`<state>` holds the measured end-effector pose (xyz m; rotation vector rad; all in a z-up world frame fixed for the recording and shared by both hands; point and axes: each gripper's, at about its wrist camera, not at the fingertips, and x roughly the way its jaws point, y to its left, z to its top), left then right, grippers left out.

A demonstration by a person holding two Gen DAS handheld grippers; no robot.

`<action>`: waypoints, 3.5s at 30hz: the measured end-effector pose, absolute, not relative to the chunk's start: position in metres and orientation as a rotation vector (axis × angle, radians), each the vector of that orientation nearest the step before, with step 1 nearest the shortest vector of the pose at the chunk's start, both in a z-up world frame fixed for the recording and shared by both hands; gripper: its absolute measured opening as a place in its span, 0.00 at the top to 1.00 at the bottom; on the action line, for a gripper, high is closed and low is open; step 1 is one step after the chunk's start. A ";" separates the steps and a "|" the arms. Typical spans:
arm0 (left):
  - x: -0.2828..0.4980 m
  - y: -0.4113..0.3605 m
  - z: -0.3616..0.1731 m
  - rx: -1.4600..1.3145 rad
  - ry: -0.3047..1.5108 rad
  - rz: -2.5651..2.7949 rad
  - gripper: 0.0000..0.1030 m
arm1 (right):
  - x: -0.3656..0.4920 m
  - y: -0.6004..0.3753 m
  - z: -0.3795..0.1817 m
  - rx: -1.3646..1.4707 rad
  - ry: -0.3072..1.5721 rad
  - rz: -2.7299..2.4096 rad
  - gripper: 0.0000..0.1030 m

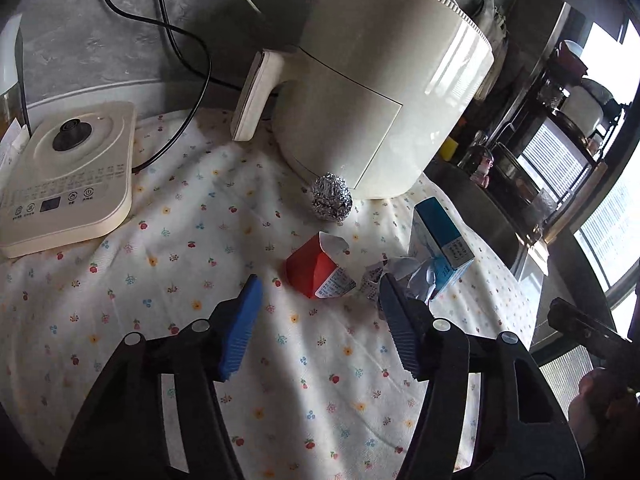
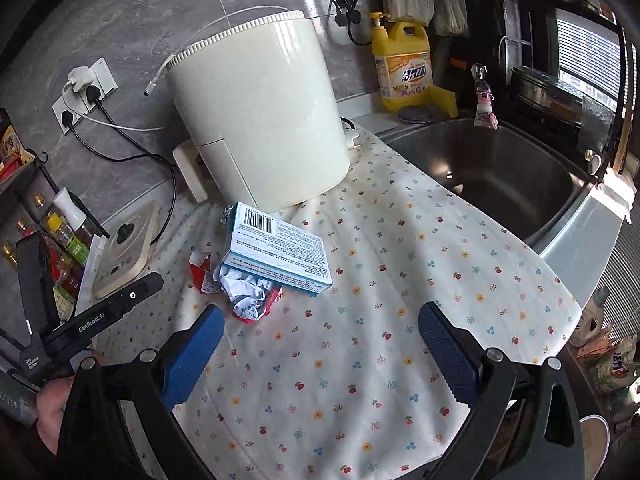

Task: Collect trash
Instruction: 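Reach the left tool to the red paper carton and close on it, then close the right tool on the blue-and-white box, then carry the red carton and blue box to the white bin and open both tools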

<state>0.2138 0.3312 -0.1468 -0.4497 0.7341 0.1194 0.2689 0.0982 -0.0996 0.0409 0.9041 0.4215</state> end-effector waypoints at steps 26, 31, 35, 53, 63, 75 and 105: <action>0.228 0.365 -0.154 -0.522 0.702 0.131 0.92 | 0.317 0.191 -0.111 -0.095 0.963 0.503 0.08; 0.207 0.374 -0.149 -0.548 0.676 0.175 0.92 | 0.326 0.214 -0.121 -0.153 0.984 0.517 0.08; 0.190 0.381 -0.149 -0.571 0.667 0.210 0.92 | 0.338 0.231 -0.135 -0.214 1.028 0.492 0.09; 0.156 0.333 -0.131 -0.547 0.631 0.217 0.92 | 0.337 0.161 -0.100 -0.189 1.003 0.483 0.77; 0.168 0.264 -0.115 -0.495 0.652 0.139 0.92 | 0.310 0.060 -0.062 -0.056 0.948 0.459 0.78; 0.215 0.133 -0.125 -0.407 0.751 -0.090 0.91 | 0.250 -0.132 -0.053 0.138 0.961 0.262 0.78; 0.231 -0.194 -0.190 -0.171 1.008 -0.488 0.91 | 0.103 -0.463 -0.190 0.513 1.126 -0.240 0.30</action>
